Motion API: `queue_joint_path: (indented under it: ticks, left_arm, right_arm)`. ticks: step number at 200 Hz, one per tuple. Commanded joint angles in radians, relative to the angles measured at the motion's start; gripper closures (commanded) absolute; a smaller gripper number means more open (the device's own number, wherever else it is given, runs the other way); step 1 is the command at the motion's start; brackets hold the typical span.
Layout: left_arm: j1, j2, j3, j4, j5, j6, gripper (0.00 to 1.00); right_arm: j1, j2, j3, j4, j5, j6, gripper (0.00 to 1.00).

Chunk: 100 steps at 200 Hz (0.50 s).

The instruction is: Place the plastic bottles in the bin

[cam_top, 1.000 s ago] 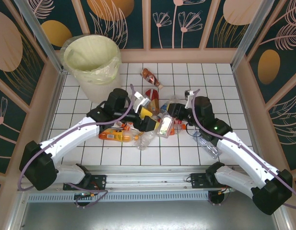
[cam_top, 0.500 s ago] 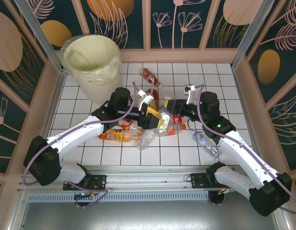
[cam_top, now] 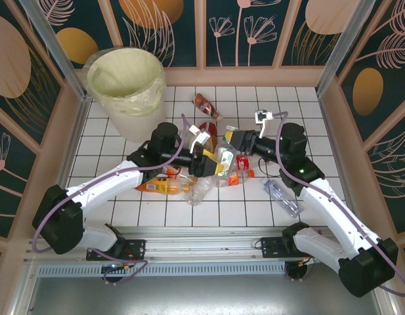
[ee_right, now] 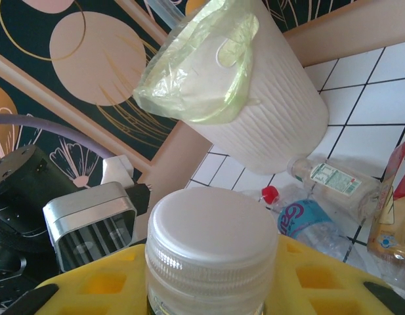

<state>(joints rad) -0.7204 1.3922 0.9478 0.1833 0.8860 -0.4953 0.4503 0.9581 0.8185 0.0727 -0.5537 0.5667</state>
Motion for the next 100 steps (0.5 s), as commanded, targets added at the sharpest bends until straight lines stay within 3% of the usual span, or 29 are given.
queue_joint_path:
  ticks: [1,39,58,100]
  left_arm:
    - [-0.003,0.002,-0.010,0.079,-0.005,-0.031,0.34]
    - [-0.007,-0.001,-0.014,0.128,0.016,-0.070,0.42]
    - [-0.008,-0.005,-0.014,0.132,0.016,-0.086,0.51]
    - [-0.011,-0.030,0.006,0.106,-0.004,-0.089,0.55]
  right_arm:
    - [-0.002,-0.004,0.013,0.054,-0.038,0.024,0.64]
    - [-0.002,-0.006,-0.002,0.053,-0.023,0.014,0.63]
    - [-0.002,-0.013,-0.007,0.054,-0.011,0.009,0.63]
    - [-0.002,-0.014,-0.006,0.052,-0.008,-0.004,0.57]
